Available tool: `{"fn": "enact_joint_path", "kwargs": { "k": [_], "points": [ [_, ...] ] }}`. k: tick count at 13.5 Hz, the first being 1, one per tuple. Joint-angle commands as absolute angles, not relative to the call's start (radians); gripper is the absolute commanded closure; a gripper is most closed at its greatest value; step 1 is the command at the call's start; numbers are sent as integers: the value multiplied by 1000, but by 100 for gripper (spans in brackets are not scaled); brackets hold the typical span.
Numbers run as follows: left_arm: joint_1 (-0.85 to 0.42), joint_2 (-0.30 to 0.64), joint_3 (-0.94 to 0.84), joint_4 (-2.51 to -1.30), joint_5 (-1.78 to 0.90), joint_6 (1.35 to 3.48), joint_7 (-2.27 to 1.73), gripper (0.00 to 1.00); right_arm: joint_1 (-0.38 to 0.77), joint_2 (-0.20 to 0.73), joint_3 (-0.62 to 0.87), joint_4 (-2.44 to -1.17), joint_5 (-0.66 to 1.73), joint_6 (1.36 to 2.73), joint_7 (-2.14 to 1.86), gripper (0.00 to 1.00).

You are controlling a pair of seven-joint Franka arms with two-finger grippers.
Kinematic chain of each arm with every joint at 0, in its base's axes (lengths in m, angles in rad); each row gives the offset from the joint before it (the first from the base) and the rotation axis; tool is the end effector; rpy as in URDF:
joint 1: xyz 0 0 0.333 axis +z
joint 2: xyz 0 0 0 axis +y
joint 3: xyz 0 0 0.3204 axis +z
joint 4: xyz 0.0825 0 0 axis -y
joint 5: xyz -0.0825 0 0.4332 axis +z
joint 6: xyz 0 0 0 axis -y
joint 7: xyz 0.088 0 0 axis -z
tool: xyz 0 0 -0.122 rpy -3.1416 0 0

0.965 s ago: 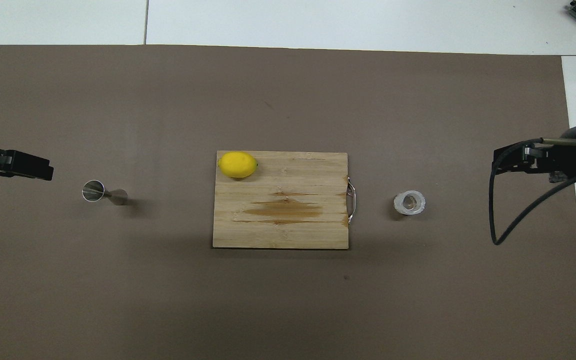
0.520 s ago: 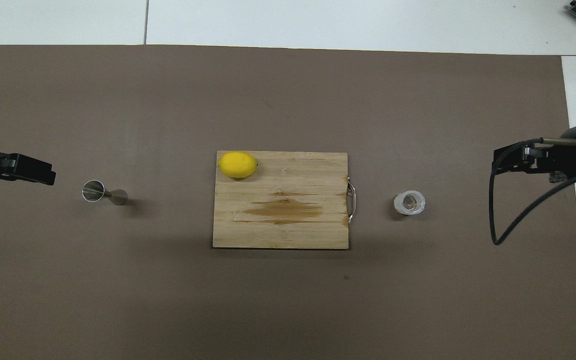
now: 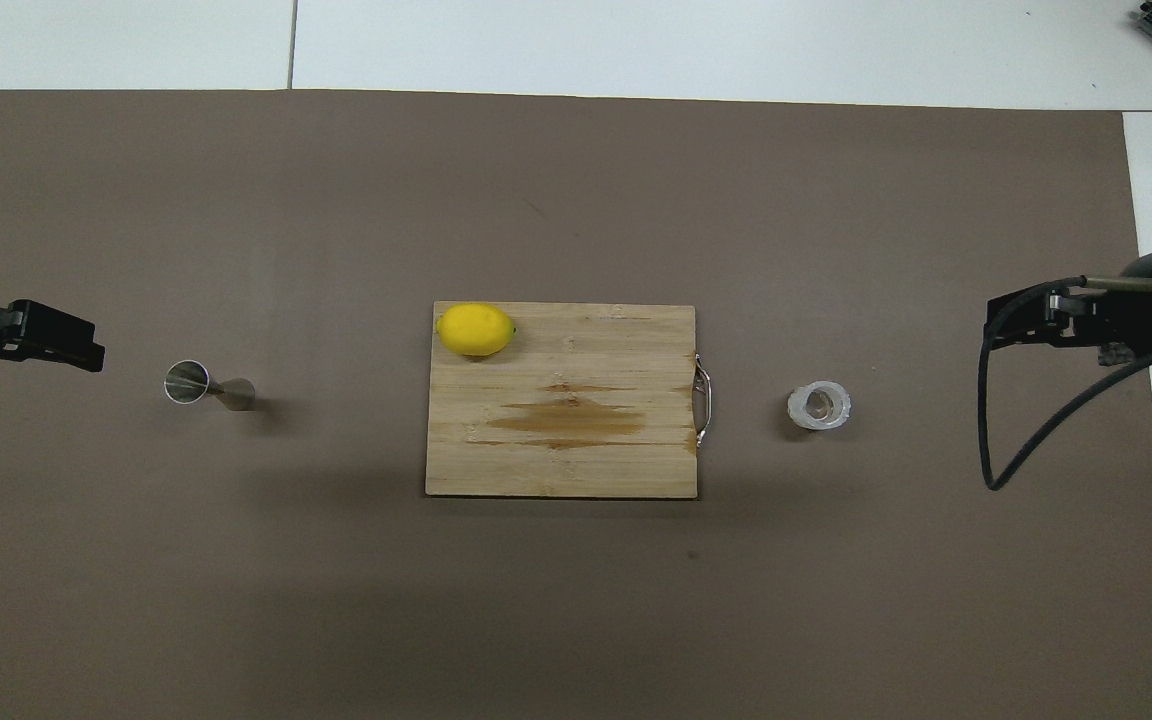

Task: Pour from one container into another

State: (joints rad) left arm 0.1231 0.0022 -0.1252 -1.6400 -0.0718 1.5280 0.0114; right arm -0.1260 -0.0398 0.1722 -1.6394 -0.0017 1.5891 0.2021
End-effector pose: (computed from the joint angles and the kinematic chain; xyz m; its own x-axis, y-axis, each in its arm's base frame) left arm 0.5947 -0.0102 0.5737 0.9935 -0.0166 -0.1130 -0.0083 -0.9973 0.0731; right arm 0.5913 0.0289 0.6031 0.9878 -0.1554 -0.0092 -0.1553 -0.9878 0.0106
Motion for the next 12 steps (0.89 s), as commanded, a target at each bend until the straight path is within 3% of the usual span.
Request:
{"fn": "enact_joint_path", "kwargs": {
  "k": [1,7,12],
  "points": [
    [175,34,-130,-1621,-141,1505,-64,0,-140,-46,178,-1644,21,1578,187,0],
    [296,90,-130,-1624,-279,1473,-212,0,-140,-46,178,-1644,21,1578,187,0],
    [379,193,-130,-1614,-370,1471,-435,0,-141,-46,178,-1644,21,1578,187,0]
  ]
}}
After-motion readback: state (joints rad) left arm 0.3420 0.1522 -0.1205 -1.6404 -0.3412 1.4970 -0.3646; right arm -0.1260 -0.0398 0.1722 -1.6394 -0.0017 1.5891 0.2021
